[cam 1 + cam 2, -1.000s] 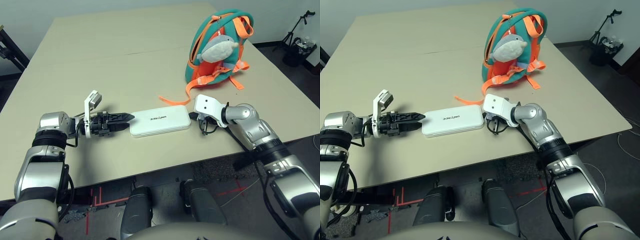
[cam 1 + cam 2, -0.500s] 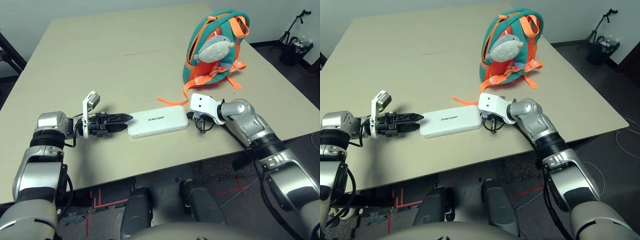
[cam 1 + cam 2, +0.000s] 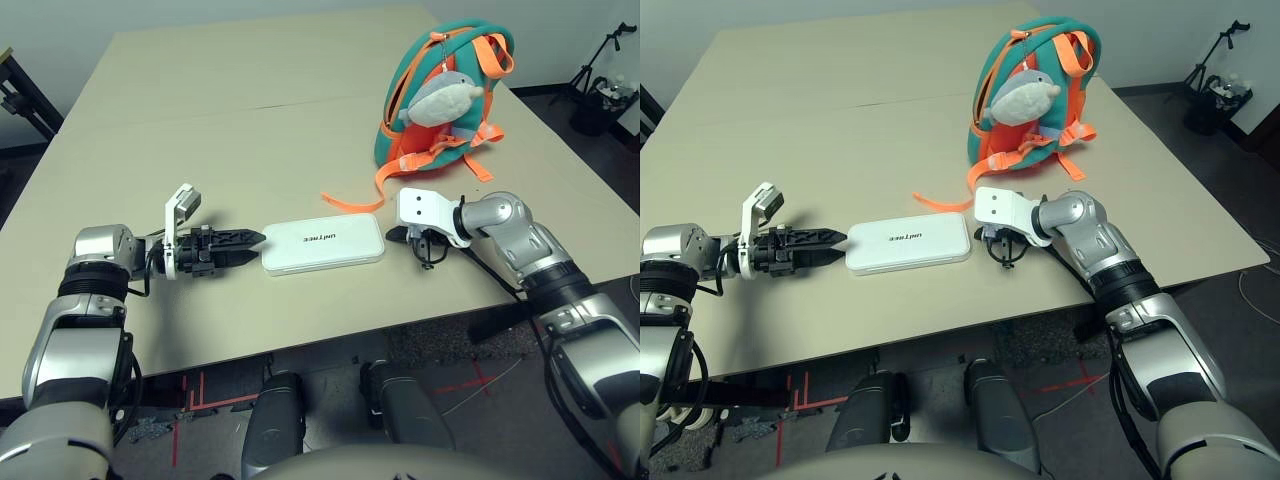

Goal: Put the pencil case into the backpack and zip it.

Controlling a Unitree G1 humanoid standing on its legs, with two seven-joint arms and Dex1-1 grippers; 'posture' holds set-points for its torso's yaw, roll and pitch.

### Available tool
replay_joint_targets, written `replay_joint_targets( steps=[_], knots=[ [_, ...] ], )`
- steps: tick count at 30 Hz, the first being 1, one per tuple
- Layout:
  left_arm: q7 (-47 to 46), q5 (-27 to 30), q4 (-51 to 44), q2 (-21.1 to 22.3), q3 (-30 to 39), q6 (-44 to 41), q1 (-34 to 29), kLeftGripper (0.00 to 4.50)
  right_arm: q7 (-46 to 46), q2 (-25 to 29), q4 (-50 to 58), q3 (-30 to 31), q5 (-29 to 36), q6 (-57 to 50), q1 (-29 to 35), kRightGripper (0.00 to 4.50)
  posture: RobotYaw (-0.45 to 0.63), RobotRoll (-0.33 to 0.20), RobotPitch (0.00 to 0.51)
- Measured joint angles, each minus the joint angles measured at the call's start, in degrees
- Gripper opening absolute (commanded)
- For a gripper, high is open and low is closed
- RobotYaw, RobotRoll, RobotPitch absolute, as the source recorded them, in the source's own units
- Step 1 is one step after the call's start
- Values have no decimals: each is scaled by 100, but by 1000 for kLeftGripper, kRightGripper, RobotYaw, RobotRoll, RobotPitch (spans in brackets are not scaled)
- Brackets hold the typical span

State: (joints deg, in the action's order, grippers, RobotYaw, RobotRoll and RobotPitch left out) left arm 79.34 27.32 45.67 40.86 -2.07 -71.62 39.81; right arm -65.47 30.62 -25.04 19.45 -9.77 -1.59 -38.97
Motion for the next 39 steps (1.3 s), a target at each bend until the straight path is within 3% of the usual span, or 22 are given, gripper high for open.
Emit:
replay_joint_targets(
  steps=[13, 27, 38, 39],
  knots=[
    [-3, -22, 22, 27, -18, 21, 7, 4500, -60, -152, 28, 25, -11, -114, -29, 30, -87, 0, 94],
    [-16, -69, 149, 19, -132, 84, 161, 4500, -353, -1220, 239, 736, -160, -639, -493, 30, -88, 0, 88],
    [60, -77, 205, 6, -186, 440, 161, 4500, -349, -1040, 206, 736, -148, -491, -491, 30, -89, 0, 86],
    [67, -78, 205, 6, -186, 456, 161, 4328, -346, -1025, 202, 736, -148, -475, -486, 6, -88, 0, 86]
  ],
)
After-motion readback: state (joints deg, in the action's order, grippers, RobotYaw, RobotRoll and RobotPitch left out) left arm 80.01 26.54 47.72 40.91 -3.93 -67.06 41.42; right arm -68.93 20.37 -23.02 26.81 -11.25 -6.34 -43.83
